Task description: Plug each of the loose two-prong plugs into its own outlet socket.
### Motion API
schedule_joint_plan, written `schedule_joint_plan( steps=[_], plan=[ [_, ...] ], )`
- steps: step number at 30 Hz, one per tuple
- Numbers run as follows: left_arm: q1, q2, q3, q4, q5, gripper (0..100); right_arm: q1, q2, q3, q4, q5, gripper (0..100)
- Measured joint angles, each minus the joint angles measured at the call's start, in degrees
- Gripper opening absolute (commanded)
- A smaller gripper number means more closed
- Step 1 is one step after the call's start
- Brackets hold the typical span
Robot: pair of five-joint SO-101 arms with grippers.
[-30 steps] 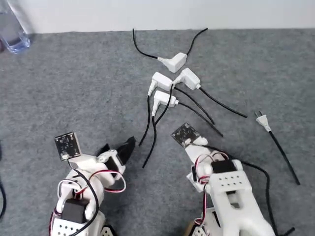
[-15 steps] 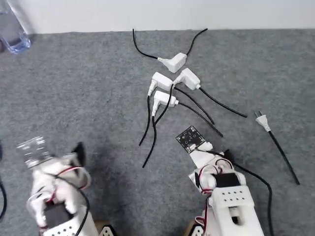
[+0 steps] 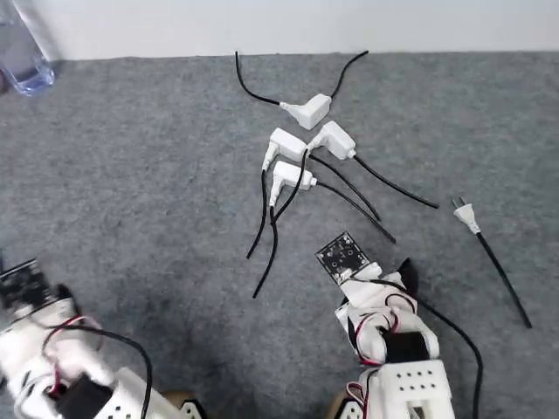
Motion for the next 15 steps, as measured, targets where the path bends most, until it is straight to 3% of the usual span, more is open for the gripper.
schedule_joint_plan(
  steps=[8,12,15],
  plan=[
    [-17.8,0.0,-1.2,-8.5,1.4,27,0.0,-12.6,2.4,5.7,0.0,40.9],
    [-20.0,0.0,2.2,-19.2,-3.6,27,-1.8,-18.3,2.4,10.1,0.0,40.9],
    [-19.2,0.0,2.3,-20.3,-7.7,27,-2.3,-20.9,2.3,12.5,0.0,40.9]
  ],
)
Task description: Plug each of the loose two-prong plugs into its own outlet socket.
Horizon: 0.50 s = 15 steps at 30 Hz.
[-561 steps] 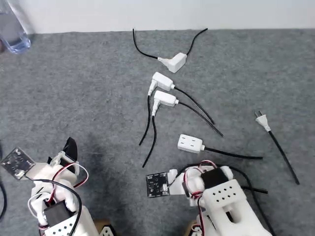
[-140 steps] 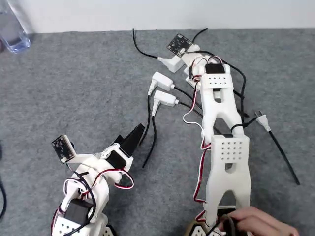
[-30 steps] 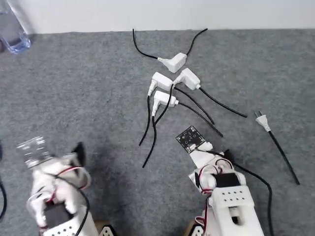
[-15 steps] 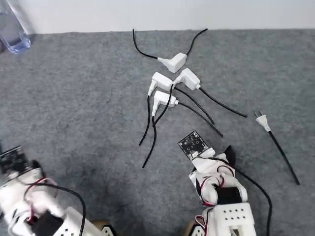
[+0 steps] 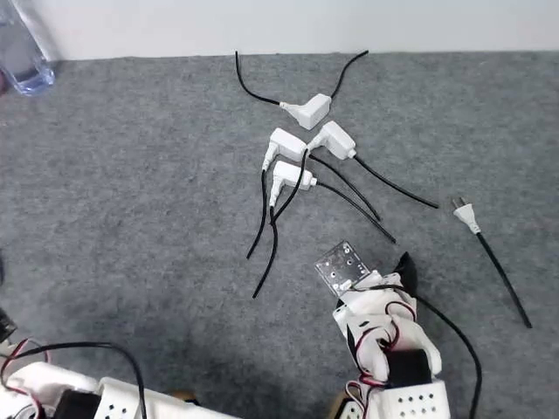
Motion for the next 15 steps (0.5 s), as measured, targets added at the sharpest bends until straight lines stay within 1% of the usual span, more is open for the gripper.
schedule_joint_plan(
  steps=[2,4,12,15],
  plan=[
    [1.1,0.0,-0.5,2.0,-3.3,27,0.2,-0.2,0.0,0.4,0.0,40.9],
    [2.3,0.0,-2.5,5.8,-5.1,27,0.3,-0.4,0.0,0.4,0.0,40.9],
    [9.1,0.0,-18.1,22.5,-5.6,27,0.3,-0.4,0.0,0.8,0.0,40.9],
    [11.4,3.4,-26.0,29.5,-5.6,27,0.3,-0.4,0.0,0.8,0.0,40.9]
  ],
)
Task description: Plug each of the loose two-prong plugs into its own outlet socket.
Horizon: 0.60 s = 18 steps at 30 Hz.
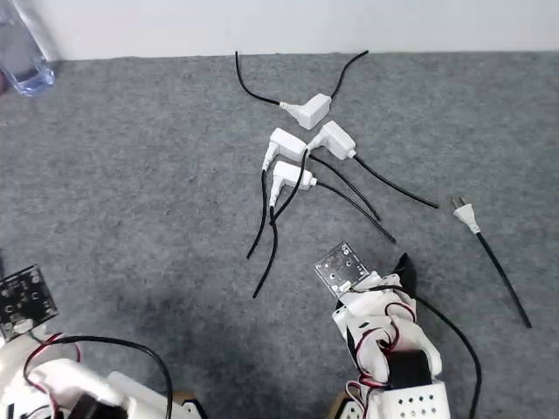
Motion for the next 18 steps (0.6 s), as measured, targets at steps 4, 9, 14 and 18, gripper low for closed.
schedule_joint_plan(
  steps=[4,9,14,18],
  plan=[
    [2.7,10.5,-12.0,7.1,0.0,27,0.0,0.0,0.0,0.0,0.0,40.9],
    [4.1,31.9,-28.1,11.3,2.5,27,-0.1,0.0,0.0,0.0,0.0,40.9],
    [4.1,55.5,-41.6,11.3,3.3,27,-0.1,0.0,0.0,0.0,0.0,40.9],
    [4.1,70.1,-47.8,11.1,3.3,27,-0.1,0.0,0.0,0.0,0.0,40.9]
  ],
)
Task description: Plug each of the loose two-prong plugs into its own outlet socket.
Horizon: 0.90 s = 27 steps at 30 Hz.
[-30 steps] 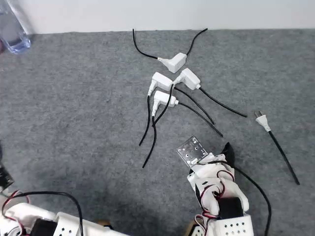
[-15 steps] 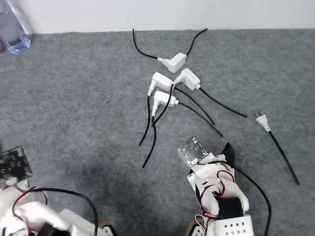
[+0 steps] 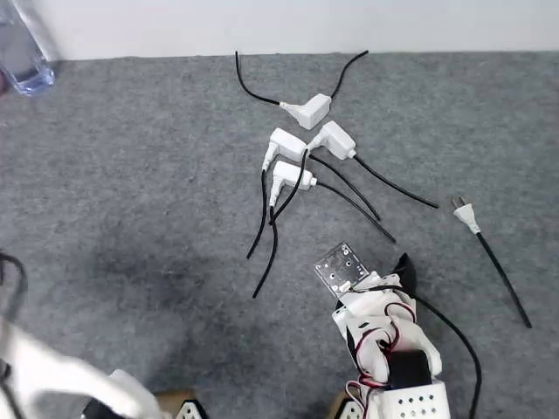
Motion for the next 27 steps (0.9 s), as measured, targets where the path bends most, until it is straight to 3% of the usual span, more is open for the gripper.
schedule_joint_plan(
  steps=[16,27],
  plan=[
    [2.0,40.2,-3.7,-22.6,-0.7,27,0.0,0.0,0.0,0.0,0.0,40.9],
    [5.2,44.8,-3.7,-28.9,-0.7,27,0.0,0.0,0.0,0.0,0.0,40.9]
  ],
)
